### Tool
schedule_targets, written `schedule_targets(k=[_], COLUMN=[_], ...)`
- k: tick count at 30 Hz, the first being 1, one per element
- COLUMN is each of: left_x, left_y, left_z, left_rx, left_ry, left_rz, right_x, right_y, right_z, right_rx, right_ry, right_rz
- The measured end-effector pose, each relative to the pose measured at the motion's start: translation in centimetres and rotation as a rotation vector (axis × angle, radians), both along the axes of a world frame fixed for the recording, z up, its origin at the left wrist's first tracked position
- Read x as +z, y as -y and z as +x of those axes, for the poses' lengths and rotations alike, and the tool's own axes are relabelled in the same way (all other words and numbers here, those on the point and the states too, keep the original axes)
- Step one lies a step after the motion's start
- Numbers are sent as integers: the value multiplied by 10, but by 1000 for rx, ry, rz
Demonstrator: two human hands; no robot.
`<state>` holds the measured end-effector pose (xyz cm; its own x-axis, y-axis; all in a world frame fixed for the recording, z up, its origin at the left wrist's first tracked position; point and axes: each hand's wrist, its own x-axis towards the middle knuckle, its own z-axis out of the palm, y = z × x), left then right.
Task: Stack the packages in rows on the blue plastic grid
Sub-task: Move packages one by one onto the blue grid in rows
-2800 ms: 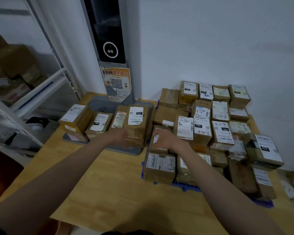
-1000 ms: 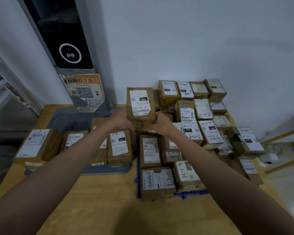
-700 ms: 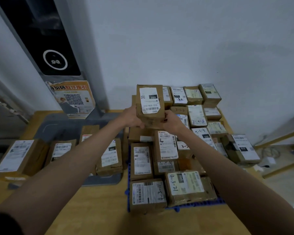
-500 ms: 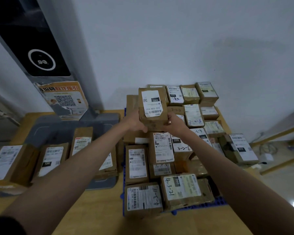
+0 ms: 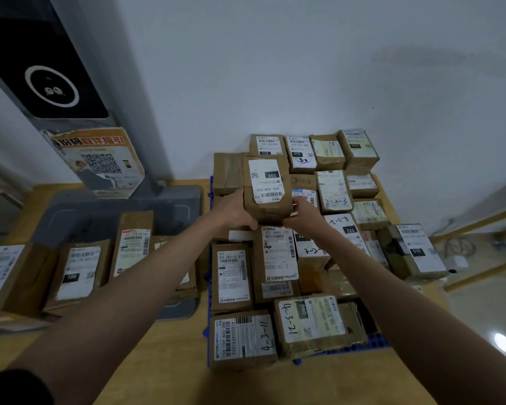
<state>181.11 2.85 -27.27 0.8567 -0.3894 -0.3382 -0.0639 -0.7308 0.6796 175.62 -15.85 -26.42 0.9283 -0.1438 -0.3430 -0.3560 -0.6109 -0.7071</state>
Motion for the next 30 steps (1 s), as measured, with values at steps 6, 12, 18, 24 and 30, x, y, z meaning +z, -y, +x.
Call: schedule_targets(k=[6, 12, 18, 24, 30], left_x=[-9, -23, -21, -4, 4], left_y=[3, 7, 1, -31, -96], left_z=[8, 11, 6, -4, -19], left_rx=[-15, -34, -92, -107, -20], left_ry=[-15, -31, -6, 22, 42], left_rz=[24, -11, 5, 175, 297], right_x=[-10, -16, -10, 13, 19], right_y=[1, -3, -8, -22, -61], right_z=[13, 26, 31, 27, 16], right_rx=[15, 67, 140, 268, 135], right_ry=[-59, -145, -148, -8, 85], right_rz=[-51, -190, -325, -433, -302])
